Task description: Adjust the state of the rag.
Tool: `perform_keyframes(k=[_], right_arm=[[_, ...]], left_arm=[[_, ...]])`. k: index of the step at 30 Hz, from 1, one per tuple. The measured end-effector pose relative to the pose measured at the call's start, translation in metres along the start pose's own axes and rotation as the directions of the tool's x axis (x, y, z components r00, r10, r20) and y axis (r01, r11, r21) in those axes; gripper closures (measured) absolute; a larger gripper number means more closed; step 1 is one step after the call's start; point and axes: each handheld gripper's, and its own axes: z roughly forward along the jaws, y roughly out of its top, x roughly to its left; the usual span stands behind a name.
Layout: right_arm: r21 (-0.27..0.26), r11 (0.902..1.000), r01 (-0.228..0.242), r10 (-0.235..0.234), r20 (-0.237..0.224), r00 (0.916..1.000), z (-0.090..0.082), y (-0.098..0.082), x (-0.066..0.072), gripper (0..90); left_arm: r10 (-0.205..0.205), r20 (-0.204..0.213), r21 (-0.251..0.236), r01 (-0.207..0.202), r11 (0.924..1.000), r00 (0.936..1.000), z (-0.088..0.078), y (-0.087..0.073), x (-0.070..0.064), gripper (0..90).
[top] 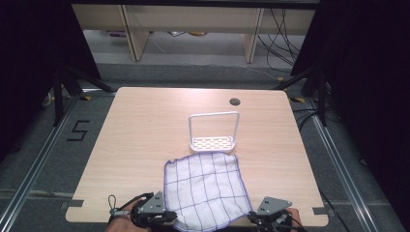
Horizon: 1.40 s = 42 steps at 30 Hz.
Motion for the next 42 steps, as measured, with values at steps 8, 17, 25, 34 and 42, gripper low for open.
perform_keyframes(k=[8, 17, 25, 34, 42], right_arm=[[-0.103, 0.9923, -0.068, 0.07, 0.016, 0.9974, -0.014, 0.017, -0.012, 49.8], [-0.171, 0.9788, -0.113, 0.128, 0.078, 0.9887, 0.001, 0.057, -0.05, 47.0], [-0.118, 0.9723, -0.202, 0.213, 0.094, 0.9726, 0.051, 0.09, -0.093, 46.2], [-0.101, 0.9661, -0.238, 0.247, 0.091, 0.9648, 0.084, 0.108, -0.119, 44.7], [-0.072, 0.947, -0.313, 0.316, 0.041, 0.9478, 0.099, 0.114, -0.125, 80.8]], left_arm=[[-0.103, -0.051, -0.076, 0.099, 0.9922, 0.9934, -0.019, 0.003, 0.019, 64.3], [-0.178, -0.234, -0.147, 0.146, 0.9783, 0.9558, -0.033, 0.01, 0.069, 47.9], [-0.276, -0.3, -0.162, 0.236, 0.9581, 0.9132, -0.018, 0.017, 0.112, 42.4], [-0.286, -0.287, -0.159, 0.249, 0.9553, 0.914, -0.006, 0.023, 0.126, 46.0], [-0.274, -0.259, -0.165, 0.237, 0.9573, 0.9261, 0.006, 0.029, 0.132, 72.6]])
